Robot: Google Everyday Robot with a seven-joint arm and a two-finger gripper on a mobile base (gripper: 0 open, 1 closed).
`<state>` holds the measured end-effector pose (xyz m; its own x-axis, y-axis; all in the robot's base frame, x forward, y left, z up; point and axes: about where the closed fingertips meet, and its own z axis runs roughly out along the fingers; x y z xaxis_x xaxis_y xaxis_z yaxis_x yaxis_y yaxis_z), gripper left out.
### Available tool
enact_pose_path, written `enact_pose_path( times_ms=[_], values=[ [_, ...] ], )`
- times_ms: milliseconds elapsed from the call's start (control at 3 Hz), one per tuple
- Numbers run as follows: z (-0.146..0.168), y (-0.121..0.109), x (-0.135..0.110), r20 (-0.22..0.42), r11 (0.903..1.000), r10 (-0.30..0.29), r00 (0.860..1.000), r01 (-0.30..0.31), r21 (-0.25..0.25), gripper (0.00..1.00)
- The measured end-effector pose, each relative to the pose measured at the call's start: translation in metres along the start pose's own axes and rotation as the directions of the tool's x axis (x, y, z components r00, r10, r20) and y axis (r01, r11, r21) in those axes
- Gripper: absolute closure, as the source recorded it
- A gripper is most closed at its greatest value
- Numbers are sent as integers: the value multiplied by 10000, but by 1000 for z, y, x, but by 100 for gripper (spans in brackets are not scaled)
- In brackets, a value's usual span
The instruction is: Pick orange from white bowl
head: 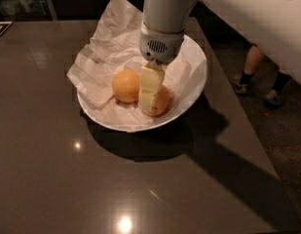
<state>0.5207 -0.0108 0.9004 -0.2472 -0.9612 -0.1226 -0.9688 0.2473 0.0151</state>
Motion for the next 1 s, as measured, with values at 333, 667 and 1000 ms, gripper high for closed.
enact_pose_path(
  times_ms=[333, 667, 1000],
  values=[
    [8, -3, 2, -52, 9999, 68, 10000, -69, -94, 24],
    [18, -5, 5, -62, 9995, 178, 9998, -179, -249, 25],
    [30, -4, 6, -26, 9986, 223, 9997, -224, -487, 25]
  ],
)
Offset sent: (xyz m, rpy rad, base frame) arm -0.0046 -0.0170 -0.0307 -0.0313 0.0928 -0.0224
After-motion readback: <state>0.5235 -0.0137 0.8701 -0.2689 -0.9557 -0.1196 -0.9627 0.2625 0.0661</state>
